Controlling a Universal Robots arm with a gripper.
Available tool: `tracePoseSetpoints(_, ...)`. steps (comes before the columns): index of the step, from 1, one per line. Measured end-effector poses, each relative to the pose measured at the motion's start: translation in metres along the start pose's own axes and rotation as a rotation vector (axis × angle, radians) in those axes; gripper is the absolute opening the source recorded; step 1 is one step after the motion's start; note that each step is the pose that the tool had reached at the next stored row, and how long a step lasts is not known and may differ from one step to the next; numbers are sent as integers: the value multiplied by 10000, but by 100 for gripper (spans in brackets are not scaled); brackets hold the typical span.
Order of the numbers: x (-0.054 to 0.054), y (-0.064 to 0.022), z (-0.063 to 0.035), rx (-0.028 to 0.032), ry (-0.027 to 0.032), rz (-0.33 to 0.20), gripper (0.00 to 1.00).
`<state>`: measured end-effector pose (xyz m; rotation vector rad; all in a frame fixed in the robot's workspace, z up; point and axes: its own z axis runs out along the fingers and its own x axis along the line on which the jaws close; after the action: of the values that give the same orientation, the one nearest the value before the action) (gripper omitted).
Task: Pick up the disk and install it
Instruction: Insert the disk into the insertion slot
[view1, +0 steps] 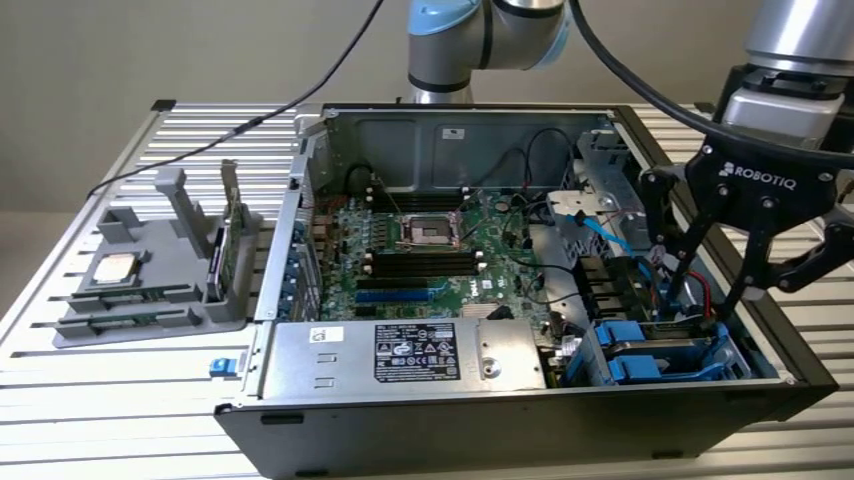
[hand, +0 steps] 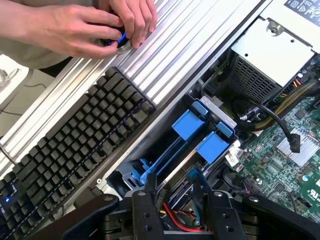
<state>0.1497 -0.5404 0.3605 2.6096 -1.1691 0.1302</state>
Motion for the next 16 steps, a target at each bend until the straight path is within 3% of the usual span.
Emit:
tracePoseSetpoints(4, 9, 1, 14, 14, -99, 182, 43)
tracePoseSetpoints(10, 38, -15, 37, 95, -266, 342, 43)
tracePoseSetpoints(16, 75, -27, 50, 134, -366, 467, 43)
